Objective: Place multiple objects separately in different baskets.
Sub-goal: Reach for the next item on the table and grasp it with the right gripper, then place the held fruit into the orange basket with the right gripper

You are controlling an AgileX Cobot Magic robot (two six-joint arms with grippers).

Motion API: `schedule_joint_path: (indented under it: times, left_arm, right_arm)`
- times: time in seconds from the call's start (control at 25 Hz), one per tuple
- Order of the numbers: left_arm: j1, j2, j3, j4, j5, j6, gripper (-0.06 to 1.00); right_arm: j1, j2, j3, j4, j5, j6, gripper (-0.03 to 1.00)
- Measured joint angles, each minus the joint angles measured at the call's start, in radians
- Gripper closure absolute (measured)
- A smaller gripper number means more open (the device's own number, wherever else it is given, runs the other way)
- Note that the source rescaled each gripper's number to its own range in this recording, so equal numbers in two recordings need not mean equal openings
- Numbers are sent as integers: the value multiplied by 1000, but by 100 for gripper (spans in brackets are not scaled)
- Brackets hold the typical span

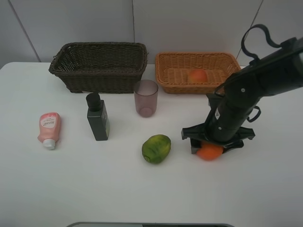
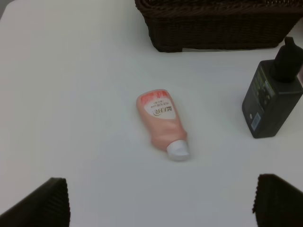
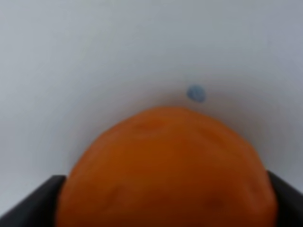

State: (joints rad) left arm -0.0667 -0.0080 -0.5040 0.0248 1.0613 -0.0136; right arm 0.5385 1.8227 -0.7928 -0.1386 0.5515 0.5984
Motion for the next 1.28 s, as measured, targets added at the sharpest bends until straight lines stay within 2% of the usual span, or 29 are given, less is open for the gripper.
schedule_joint_path:
  times: [0.84,0.92,1.08,1.28]
  left_arm:
    - [0,0,0,0,0,0,-6]
    - [0,0,0,0,0,0,-6]
    - [0,0,0,0,0,0,-6]
    - [0,0,0,0,0,0,-6]
  right_arm:
    - [0,0,0,-1,4,12,60]
    - [0,0,-16,-5,48,12,60]
    - [0,0,-99,-40,205,11,60]
    - [-13,0,-251,-52,352,-61,60]
